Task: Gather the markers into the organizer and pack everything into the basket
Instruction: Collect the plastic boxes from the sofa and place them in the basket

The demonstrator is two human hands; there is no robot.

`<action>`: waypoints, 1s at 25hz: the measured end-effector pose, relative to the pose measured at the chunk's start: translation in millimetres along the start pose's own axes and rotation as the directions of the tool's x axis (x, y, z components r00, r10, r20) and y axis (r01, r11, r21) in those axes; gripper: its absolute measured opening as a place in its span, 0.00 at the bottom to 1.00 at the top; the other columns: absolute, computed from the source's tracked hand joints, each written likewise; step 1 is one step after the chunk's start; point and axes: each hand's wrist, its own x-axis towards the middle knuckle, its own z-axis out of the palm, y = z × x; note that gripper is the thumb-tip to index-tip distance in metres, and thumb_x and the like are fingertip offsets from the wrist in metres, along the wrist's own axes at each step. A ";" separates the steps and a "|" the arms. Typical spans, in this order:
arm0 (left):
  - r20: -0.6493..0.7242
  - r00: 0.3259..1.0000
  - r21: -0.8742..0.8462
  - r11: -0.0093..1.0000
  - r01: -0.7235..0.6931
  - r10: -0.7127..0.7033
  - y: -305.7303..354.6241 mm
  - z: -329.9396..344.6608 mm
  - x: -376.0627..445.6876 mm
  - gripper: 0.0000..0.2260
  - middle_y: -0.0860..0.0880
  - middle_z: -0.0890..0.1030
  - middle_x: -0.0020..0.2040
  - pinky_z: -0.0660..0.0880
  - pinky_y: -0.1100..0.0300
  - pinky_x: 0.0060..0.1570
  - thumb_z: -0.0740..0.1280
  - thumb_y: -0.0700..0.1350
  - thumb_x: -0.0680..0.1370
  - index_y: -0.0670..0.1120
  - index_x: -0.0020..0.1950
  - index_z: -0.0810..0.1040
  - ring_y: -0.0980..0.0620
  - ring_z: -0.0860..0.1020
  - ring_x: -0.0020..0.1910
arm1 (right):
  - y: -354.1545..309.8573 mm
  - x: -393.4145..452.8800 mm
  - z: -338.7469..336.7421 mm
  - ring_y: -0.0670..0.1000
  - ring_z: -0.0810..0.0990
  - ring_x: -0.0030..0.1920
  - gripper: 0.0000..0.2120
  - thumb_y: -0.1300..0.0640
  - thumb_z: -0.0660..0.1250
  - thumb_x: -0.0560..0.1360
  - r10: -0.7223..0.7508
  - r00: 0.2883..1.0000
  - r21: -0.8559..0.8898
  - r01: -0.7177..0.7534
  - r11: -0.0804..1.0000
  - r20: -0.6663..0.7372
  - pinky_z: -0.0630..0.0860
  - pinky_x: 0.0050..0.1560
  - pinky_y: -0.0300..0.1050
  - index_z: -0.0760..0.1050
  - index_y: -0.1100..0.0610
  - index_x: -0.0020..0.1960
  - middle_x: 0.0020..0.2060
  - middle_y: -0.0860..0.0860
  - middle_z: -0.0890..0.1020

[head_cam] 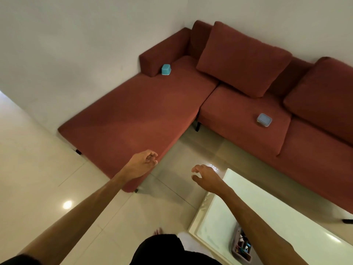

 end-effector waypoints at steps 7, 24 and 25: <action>0.013 0.999 -0.063 0.997 0.038 -0.037 -19.3 -34.4 79.5 0.14 0.47 0.84 0.60 0.77 0.61 0.63 0.72 0.46 0.82 0.44 0.67 0.80 0.52 0.82 0.60 | -18.7 104.4 -34.2 0.50 0.79 0.63 0.16 0.51 0.65 0.83 -0.038 0.999 0.001 0.038 0.999 0.000 0.76 0.64 0.45 0.77 0.57 0.68 0.64 0.52 0.82; 0.022 0.996 0.113 0.990 0.086 -0.089 10.8 -212.0 479.7 0.15 0.47 0.83 0.64 0.75 0.56 0.68 0.71 0.46 0.82 0.45 0.68 0.79 0.50 0.81 0.63 | 21.1 500.8 -260.4 0.55 0.82 0.63 0.14 0.57 0.67 0.83 -0.016 0.994 0.013 0.014 1.000 0.111 0.76 0.66 0.47 0.79 0.61 0.67 0.63 0.56 0.83; 0.021 0.997 0.139 0.988 0.070 -0.074 9.2 -228.7 511.3 0.15 0.45 0.83 0.64 0.75 0.54 0.68 0.71 0.46 0.82 0.44 0.69 0.79 0.49 0.81 0.64 | 19.0 531.0 -271.8 0.55 0.82 0.63 0.14 0.58 0.67 0.83 -0.020 0.994 0.026 0.017 1.000 0.104 0.75 0.66 0.47 0.79 0.61 0.67 0.62 0.57 0.83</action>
